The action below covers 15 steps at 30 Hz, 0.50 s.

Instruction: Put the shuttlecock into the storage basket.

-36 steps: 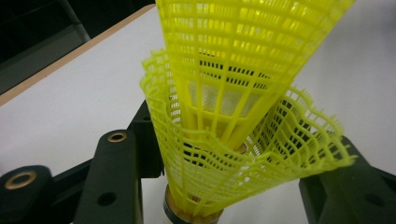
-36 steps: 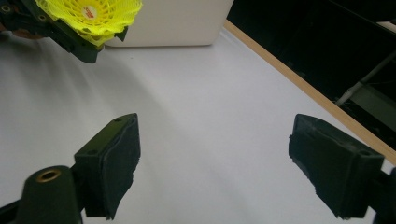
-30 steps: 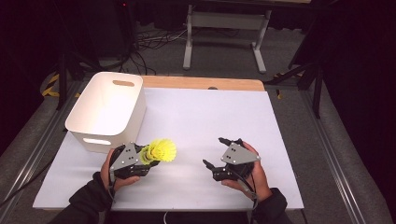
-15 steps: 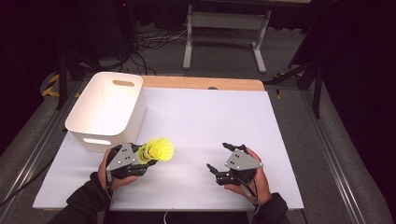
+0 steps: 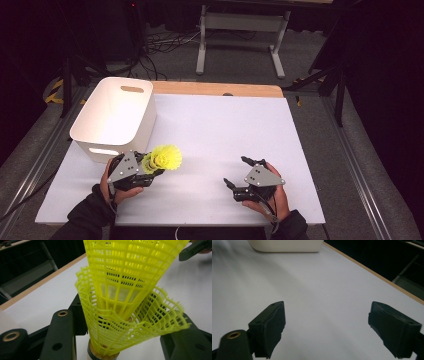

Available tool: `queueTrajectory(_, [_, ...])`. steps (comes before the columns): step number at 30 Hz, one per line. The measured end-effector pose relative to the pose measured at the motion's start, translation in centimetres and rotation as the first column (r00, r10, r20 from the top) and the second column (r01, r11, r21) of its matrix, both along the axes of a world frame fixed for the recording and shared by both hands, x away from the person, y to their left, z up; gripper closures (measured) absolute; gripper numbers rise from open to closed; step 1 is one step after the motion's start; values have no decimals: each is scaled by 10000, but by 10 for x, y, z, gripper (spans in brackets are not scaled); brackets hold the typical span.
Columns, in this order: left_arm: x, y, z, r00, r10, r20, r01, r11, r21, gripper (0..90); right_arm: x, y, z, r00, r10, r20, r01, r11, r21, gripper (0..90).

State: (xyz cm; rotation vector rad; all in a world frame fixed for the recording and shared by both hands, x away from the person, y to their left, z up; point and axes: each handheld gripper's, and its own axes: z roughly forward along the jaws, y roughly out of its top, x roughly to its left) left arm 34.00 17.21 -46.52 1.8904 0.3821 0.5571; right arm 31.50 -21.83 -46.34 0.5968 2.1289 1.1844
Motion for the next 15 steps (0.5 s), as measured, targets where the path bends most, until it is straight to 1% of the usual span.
queueTrajectory(3, [-1,3,3,9999,69,106,-68,9999,-88,495,2,0,-1,9997,-237,-54,239,9994,239,122])
queueTrajectory(4, [-2,4,4,10000,73,67,-71,9997,-227,496,2,0,-2,9996,-271,-52,272,9993,251,119])
queueTrajectory(5, [-2,5,5,9999,70,156,-68,9999,-132,496,2,0,-3,9995,-294,-62,296,9990,339,112])
queueTrajectory(6, [-2,6,6,9998,105,196,-102,9998,-155,496,3,1,-3,9996,-250,-112,255,9989,393,108])
queueTrajectory(8, [-2,7,6,9998,119,156,-114,9995,-311,496,3,1,-4,9995,-304,-103,307,9987,396,106])
queueTrajectory(9, [-2,9,7,9998,130,168,-125,9995,-291,496,4,2,-5,9994,-302,-161,309,9985,442,99])
queueTrajectory(10, [-3,11,9,9996,186,203,-178,9992,-369,496,4,2,-5,9993,-329,-198,337,9986,415,99])
queueTrajectory(15, [-3,14,11,9992,305,262,-292,9985,-470,496,4,3,-5,9995,-283,-106,287,9987,427,99])
